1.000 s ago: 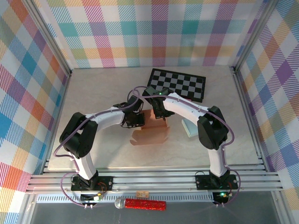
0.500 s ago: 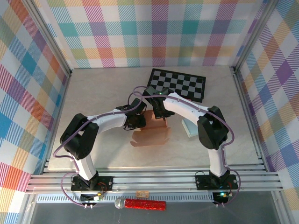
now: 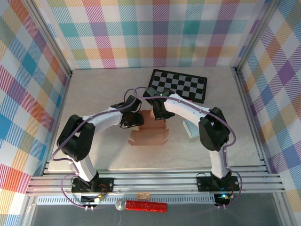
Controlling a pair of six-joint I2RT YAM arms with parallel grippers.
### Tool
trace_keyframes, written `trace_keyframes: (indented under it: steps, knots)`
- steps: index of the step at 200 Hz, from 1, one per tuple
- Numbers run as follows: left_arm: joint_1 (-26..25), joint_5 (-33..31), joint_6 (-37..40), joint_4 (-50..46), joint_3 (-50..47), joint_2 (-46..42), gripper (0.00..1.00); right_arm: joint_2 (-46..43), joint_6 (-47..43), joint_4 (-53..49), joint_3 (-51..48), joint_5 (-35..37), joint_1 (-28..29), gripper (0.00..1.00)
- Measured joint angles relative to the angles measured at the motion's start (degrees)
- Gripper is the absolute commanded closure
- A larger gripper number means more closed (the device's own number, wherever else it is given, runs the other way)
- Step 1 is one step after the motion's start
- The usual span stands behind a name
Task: Fold the paper box
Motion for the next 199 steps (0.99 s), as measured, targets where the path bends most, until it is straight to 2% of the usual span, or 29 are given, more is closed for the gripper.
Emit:
trace_keyframes:
  steps: [73,102,134,160,199]
  knots:
    - [0.61,1.09,1.88,0.11,1.97,0.11,0.61,0.00,-0.02,-1.33,0.00,-0.15,0.00,1.00]
    - [0.79,1.51,2.49,0.15,3.13,0.92,0.72,0.00,0.00,-1.31,0.00,-0.35,-0.02,1.00]
    - [0.76,2.29,3.23,0.63,3.32,1.20,1.00,0.00,-0.04,-0.63,0.00,-0.74,0.00,1.00]
    - [0.48,1.46,3.91,0.31,3.32,1.29,1.00,0.00,-0.07,-0.46,0.00,-0.66,0.09,1.00]
    - [-2.14,-3.72,1.68,-0.87,3.39,1.29,1.00,0.00,-0.02,-0.79,0.00,-1.51,0.09,1.00]
